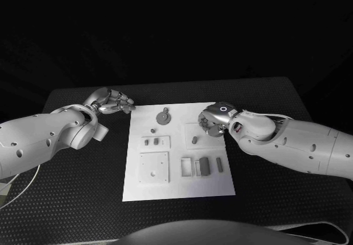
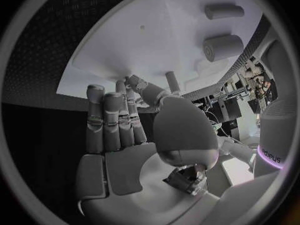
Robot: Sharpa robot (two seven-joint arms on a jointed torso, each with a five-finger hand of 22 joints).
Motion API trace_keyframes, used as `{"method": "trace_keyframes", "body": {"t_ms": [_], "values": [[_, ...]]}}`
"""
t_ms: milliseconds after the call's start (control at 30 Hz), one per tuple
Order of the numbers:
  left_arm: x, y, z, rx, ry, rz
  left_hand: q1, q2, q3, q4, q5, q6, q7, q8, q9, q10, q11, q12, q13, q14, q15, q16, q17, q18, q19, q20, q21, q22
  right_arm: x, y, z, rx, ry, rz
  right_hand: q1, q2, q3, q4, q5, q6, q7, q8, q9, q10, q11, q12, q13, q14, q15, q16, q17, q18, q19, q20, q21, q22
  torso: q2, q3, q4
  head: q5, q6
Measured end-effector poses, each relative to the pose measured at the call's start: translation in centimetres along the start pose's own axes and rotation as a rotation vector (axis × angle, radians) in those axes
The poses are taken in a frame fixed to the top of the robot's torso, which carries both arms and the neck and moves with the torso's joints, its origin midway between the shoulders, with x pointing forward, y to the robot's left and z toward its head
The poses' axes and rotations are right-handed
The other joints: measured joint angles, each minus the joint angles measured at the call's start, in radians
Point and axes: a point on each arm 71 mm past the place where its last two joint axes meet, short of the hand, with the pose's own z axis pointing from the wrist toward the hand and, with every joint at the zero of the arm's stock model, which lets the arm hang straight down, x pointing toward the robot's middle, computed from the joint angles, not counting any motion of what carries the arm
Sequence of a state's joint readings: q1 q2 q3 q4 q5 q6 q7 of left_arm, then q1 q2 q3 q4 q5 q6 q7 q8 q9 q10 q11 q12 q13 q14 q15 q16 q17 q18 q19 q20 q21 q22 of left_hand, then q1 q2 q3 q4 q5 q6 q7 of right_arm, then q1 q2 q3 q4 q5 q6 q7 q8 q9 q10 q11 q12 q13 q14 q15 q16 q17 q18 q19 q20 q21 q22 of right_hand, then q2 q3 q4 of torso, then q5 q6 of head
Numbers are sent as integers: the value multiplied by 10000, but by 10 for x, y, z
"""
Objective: Assemble the parts on the task board
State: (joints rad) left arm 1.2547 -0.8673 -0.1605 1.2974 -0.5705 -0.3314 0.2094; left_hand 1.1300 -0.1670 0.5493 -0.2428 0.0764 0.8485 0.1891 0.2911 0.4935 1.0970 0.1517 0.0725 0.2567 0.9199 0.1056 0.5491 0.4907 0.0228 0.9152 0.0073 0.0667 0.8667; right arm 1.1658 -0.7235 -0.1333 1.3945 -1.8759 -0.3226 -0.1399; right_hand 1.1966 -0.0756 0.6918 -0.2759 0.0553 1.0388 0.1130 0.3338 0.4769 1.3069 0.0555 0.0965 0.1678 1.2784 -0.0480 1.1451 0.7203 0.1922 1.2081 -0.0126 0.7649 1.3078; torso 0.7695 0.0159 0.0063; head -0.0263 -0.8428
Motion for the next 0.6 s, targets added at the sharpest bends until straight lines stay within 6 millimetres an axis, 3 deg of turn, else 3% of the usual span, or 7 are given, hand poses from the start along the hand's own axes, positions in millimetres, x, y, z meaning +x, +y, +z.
{"method": "trace_keyframes", "body": {"t_ms": [600], "values": [[-2, 1, 0, -36, -40, 22, 0, 0, 0, 0, 0, 0, 0, 0, 0, 0, 0, 0, -8, 0, 0, -40, 29, 0, 0, 0, 0, -21, -5, 1, -6, -28, -253, 112, -66, -66, 27, -28, -10, 31, -33, 40, 15, 87, -18, 43, 0, 8, -3, 0, 29, -1, 57, -11, 0, -2, -1, 4, 1, 26, -3]]}}
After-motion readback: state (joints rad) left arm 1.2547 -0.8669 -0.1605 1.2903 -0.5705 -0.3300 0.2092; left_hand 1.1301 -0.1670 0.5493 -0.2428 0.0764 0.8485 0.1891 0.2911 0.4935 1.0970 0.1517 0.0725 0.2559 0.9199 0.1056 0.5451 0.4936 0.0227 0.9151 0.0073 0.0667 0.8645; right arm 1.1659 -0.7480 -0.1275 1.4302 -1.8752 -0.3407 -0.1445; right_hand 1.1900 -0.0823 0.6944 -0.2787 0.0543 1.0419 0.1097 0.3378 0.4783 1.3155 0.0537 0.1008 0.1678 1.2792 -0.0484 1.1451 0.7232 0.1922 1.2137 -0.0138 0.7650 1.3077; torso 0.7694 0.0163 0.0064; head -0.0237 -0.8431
